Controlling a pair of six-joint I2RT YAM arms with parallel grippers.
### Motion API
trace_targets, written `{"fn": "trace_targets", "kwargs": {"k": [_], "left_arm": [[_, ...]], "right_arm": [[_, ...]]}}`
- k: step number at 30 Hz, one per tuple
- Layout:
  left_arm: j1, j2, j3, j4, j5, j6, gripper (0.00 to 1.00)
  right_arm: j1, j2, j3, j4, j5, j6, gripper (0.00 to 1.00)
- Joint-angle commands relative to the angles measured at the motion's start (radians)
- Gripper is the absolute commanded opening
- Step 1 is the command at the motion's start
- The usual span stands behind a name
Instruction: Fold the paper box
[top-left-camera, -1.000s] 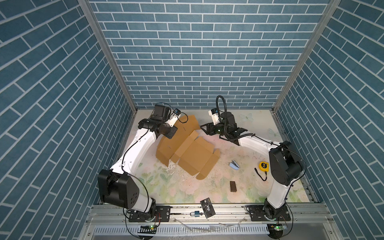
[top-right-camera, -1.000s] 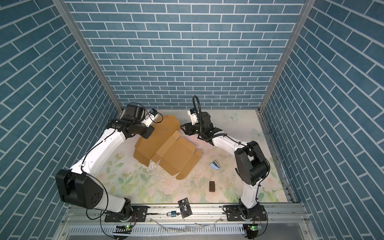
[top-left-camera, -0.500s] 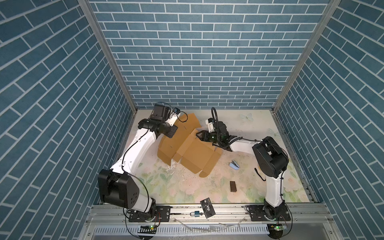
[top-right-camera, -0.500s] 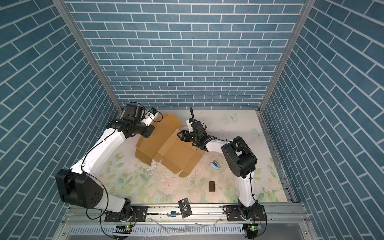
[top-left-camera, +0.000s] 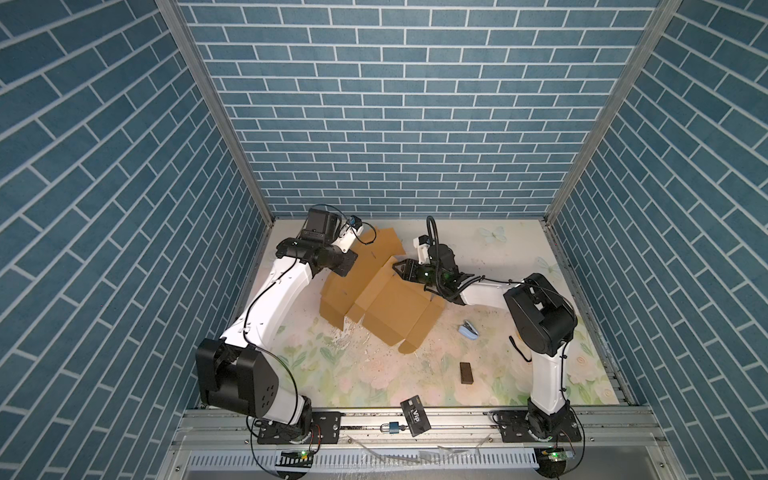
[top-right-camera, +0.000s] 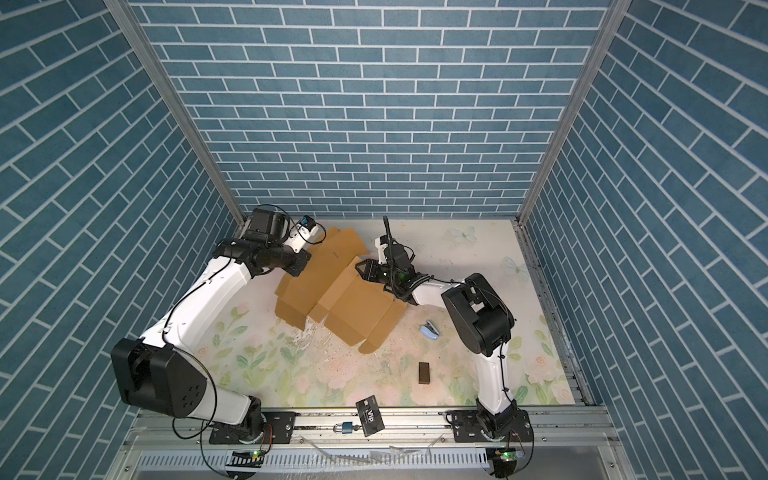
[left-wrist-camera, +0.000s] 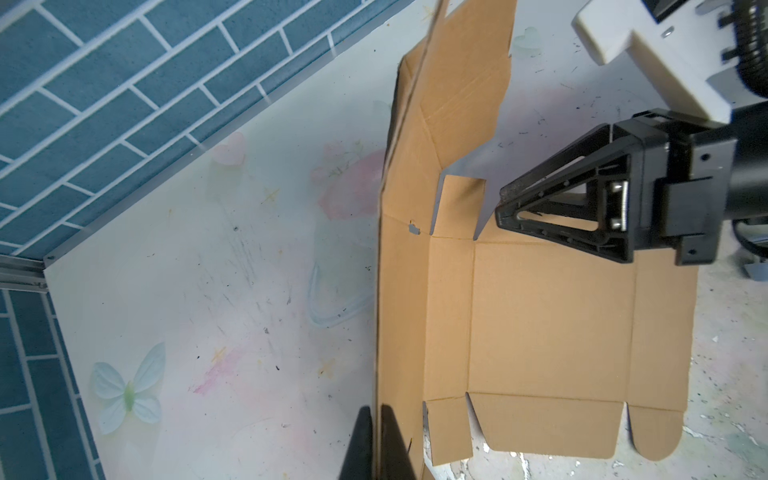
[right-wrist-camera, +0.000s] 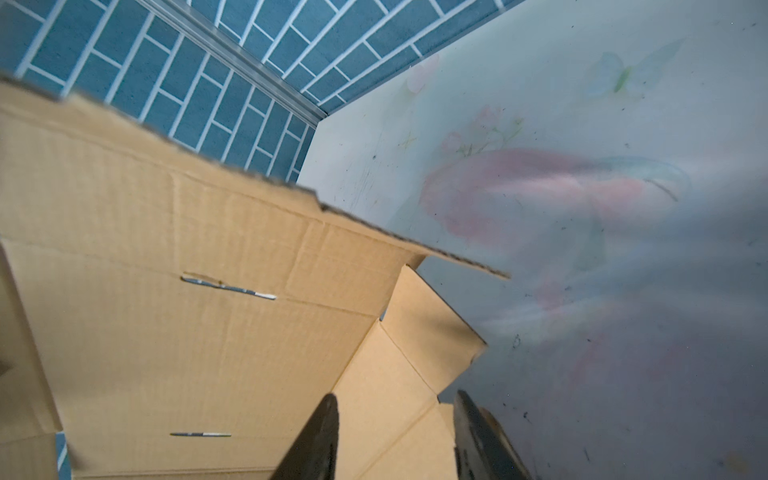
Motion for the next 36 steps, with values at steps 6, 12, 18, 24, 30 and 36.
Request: {"fn": "trace_targets", "kwargs": {"k": [6,12,18,24,30,36], "left_arm": [[0.023,-0.028,-0.012,-0.003,0.047,0.003,0.0],[0.028,-0.021,-0.014,-0.001,0.056,0.001,0.0],[0.028,-0.016,-0.022,0.01,0.062,-0.005,0.0],[0.029,-0.018,-0.02,0.015,0.06,-0.013,0.0],[0.029,-0.015,-0.012,0.012,0.061,-0.023,0.0],[0.029,0.004,0.004,0.004,0.056,-0.031,0.0]], "right_arm": [[-0.046,0.001,-0.041,0.147,0.066,0.017,0.51],[-0.069,0.022,-0.02,0.138,0.036,-0.003,0.52],[-0.073,0.096,0.056,0.128,-0.084,-0.032,0.51],[-0.063,0.133,0.065,0.158,-0.146,-0.039,0.43],[-0.053,0.117,0.077,0.129,-0.17,-0.017,0.38],[-0.044,0.082,0.072,0.109,-0.189,-0.014,0.35]]}}
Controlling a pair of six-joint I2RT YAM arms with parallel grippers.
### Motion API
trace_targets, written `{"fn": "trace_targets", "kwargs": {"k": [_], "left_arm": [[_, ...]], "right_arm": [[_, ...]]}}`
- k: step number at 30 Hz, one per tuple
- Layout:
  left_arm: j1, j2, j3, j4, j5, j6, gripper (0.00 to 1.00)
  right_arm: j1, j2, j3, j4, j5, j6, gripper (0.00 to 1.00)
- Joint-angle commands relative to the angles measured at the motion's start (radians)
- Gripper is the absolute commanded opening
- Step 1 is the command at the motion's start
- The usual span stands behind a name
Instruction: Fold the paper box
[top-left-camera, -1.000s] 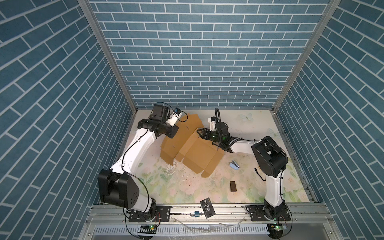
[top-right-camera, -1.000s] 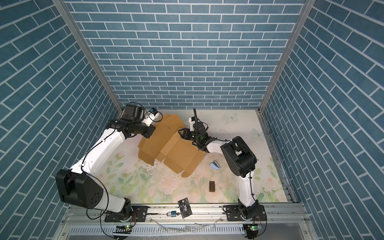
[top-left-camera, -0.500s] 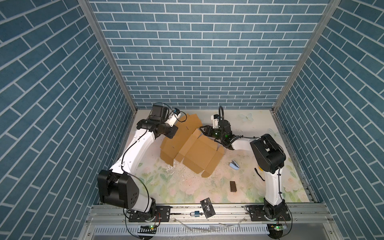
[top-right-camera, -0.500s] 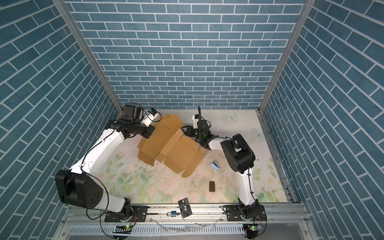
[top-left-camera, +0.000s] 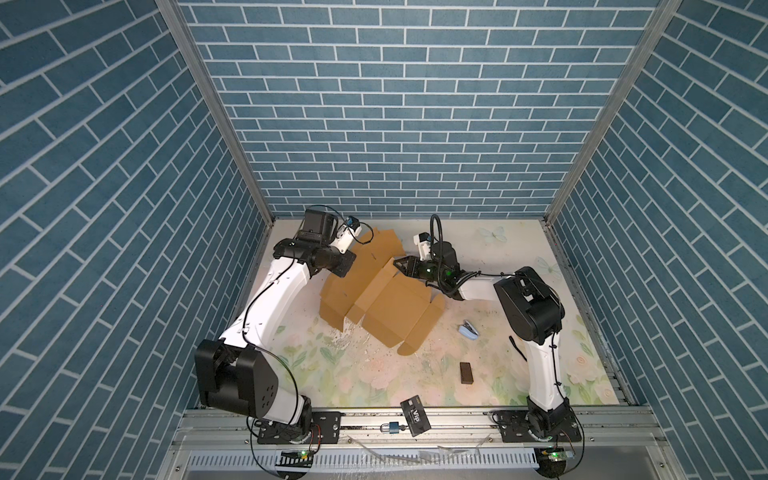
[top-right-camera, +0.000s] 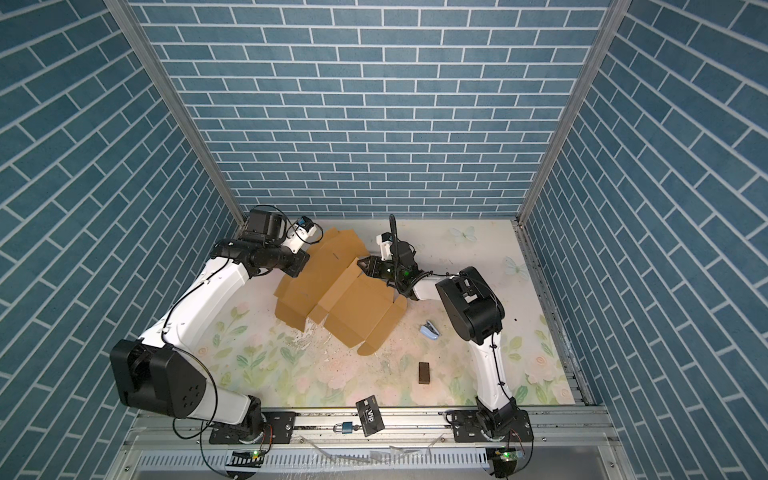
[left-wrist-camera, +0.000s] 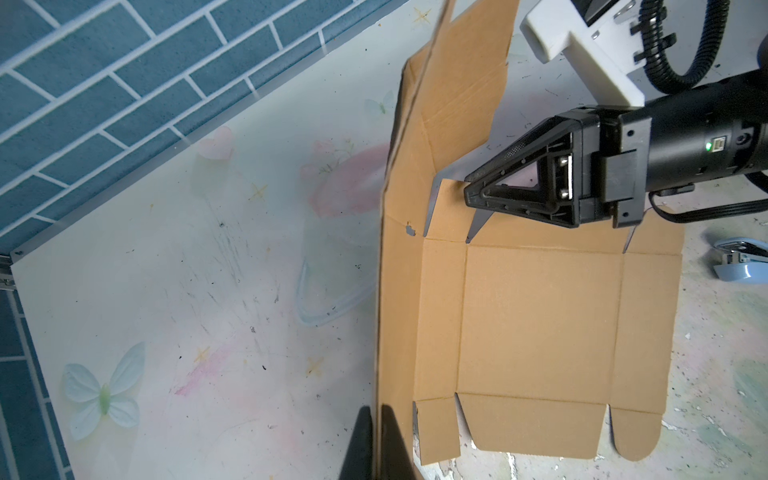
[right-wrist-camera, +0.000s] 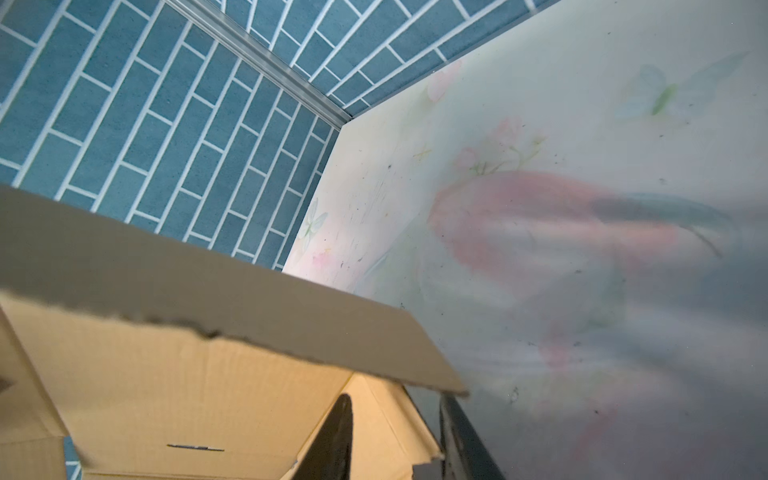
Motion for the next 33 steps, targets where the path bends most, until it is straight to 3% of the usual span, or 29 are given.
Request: {"fn": "trace_targets", "kwargs": {"k": [1,7,20,26,29,33], "left_arm": [[0.005,0.009,0.014,0.005,0.011,-0.019,0.0],[0.005,0.017,0.005,0.008,0.006,-0.02,0.0],[0.004,0.021,-0.007,0.019,0.01,-0.019,0.0],[0.004,0.015,-0.014,0.022,0.017,-0.024,0.0],[0.004,0.015,-0.021,0.019,0.037,-0.031,0.0],[0.004,0.009,-0.026,0.025,0.049,-0.042,0.0]], "right_arm": [[0.013,-0.049,-0.003,0.005,-0.024,-0.004,0.35],[0.019,-0.074,0.0,-0.034,-0.042,-0.01,0.33],[0.057,-0.101,0.048,-0.243,-0.053,-0.184,0.33],[0.084,-0.119,0.084,-0.366,-0.006,-0.29,0.35],[0.091,-0.128,0.108,-0.45,0.084,-0.344,0.35],[0.123,-0.137,0.109,-0.411,0.127,-0.406,0.35]]}}
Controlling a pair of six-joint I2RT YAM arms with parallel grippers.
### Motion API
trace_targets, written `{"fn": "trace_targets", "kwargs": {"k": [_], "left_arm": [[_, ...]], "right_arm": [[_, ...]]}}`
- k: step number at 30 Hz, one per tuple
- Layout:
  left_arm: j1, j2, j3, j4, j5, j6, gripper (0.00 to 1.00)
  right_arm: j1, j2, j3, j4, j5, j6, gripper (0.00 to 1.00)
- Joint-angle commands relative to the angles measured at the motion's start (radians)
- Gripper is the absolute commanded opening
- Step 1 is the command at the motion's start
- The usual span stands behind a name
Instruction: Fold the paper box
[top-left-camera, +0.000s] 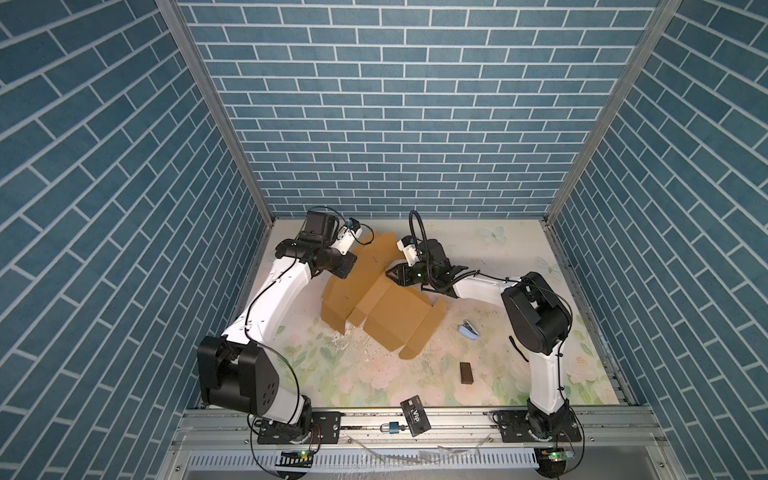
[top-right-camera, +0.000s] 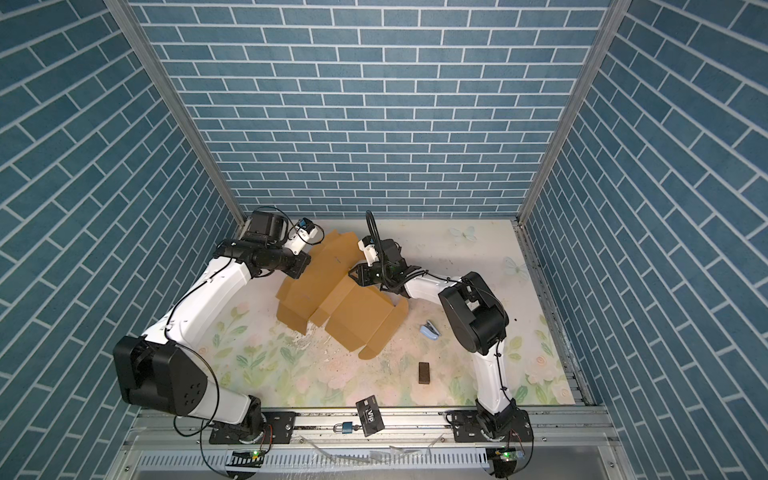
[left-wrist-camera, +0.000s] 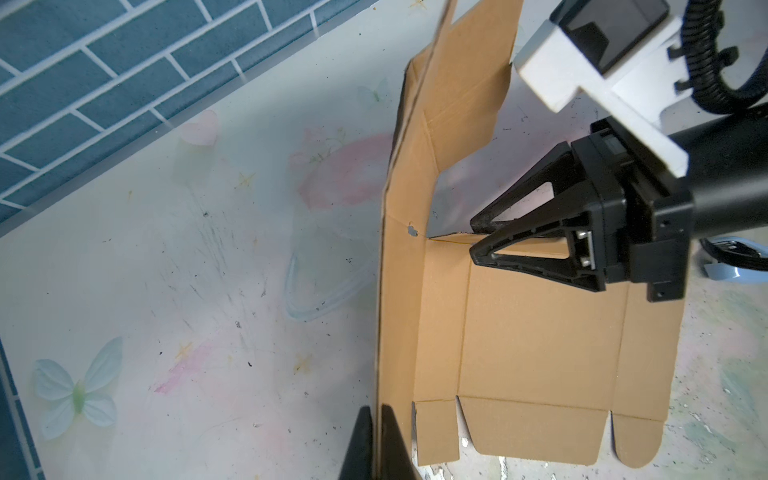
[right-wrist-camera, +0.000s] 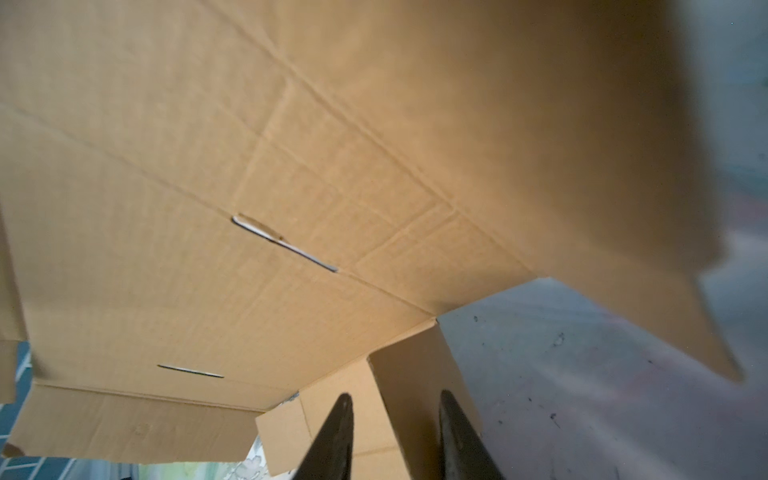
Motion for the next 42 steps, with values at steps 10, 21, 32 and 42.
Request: {"fn": "trace_targets", "kwargs": {"k": [10,21,32,42], "left_arm": [[0.004,-0.015,-0.048,0.048,0.028,-0.03,0.0],[0.004,-0.013,-0.037,0.041,0.023,-0.034,0.0],[0.004,-0.031,-0.054,0.057,0.046,-0.036,0.0],[0.004,-0.021,-0.047,0.054,0.047,-0.038,0.0]], "right_arm": [[0.059,0.032,0.135,-0.122,0.059,-0.128,0.35],[0.035,-0.043,0.061,-0.106,0.126,-0.109,0.37],[-0.041,-0.006,0.069,-0.058,0.138,-0.029,0.55],[-0.062,0.07,0.14,-0.096,0.041,-0.009,0.55]]}}
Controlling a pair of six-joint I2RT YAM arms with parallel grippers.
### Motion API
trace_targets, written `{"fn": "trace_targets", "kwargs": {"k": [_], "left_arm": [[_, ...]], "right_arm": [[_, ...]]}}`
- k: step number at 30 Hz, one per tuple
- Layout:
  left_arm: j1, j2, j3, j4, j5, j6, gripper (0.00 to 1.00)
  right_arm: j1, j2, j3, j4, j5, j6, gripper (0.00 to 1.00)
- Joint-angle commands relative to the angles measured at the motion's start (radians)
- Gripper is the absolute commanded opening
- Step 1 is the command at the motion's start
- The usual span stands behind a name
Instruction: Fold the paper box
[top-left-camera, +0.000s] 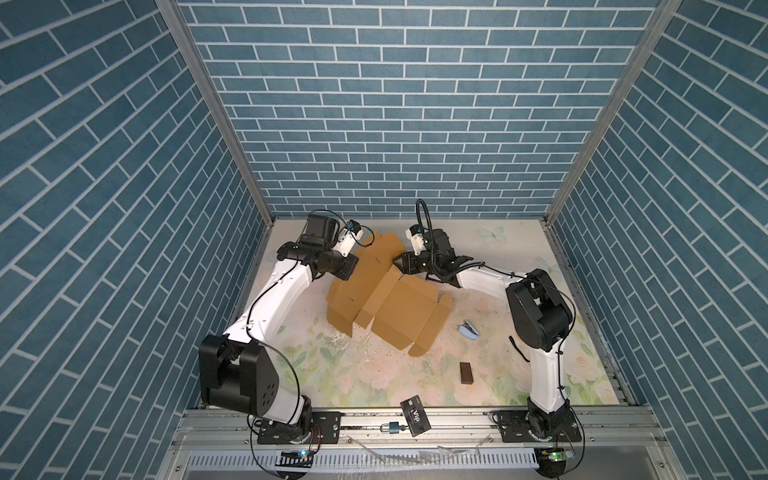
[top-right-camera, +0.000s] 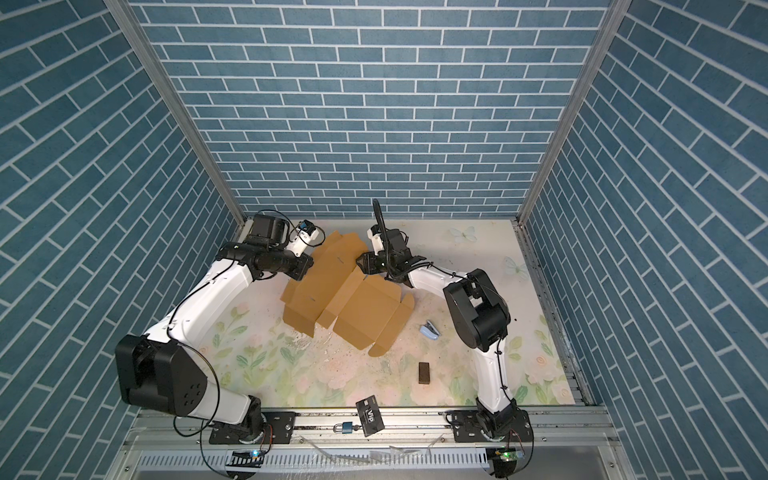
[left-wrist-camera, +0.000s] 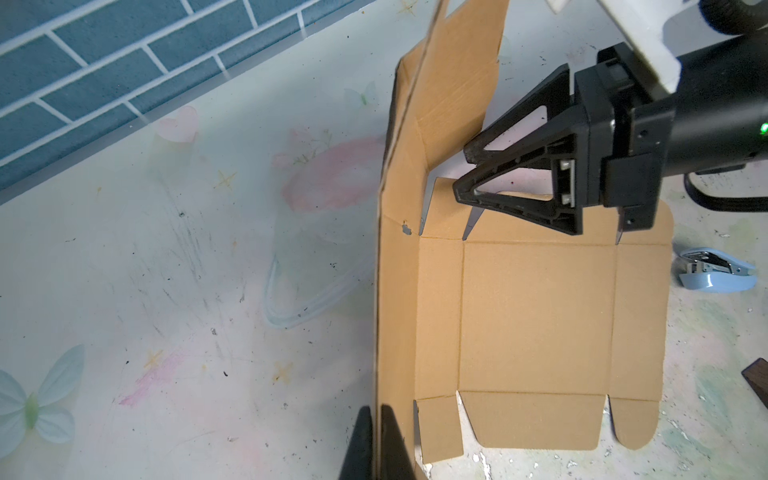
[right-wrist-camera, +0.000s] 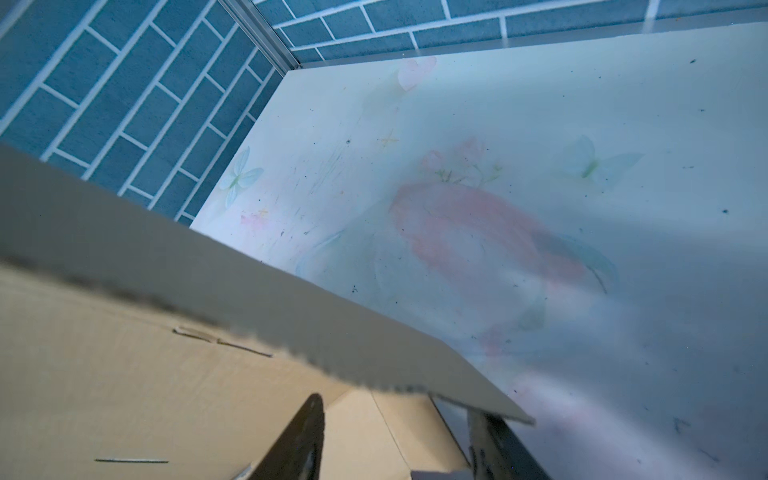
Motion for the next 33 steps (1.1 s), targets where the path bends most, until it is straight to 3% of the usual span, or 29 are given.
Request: {"fn": "trace_targets", "kwargs": {"k": [1,14,19,33], "left_arm": [[0.004,-0.019,0.004,-0.002,0.009,-0.008,0.0],[0.004,-0.013,0.009,-0.001,0.019,-0.014,0.0],[0.004,-0.005,0.037,-0.025,0.017,-0.022,0.0],[-0.001,0.009,0.045,-0.026,0.01,-0.021,0.0]], "right_arm": [[0.001,0.052,0.041,-0.014,-0.053,0.034,0.54],[0.001,0.049,0.028,-0.032,-0.038,-0.017,0.52],[0.009,0.014,0.019,-0.037,-0.098,0.011,0.47],[0.03,-0.011,-0.028,-0.033,-0.124,0.076,0.43]]}}
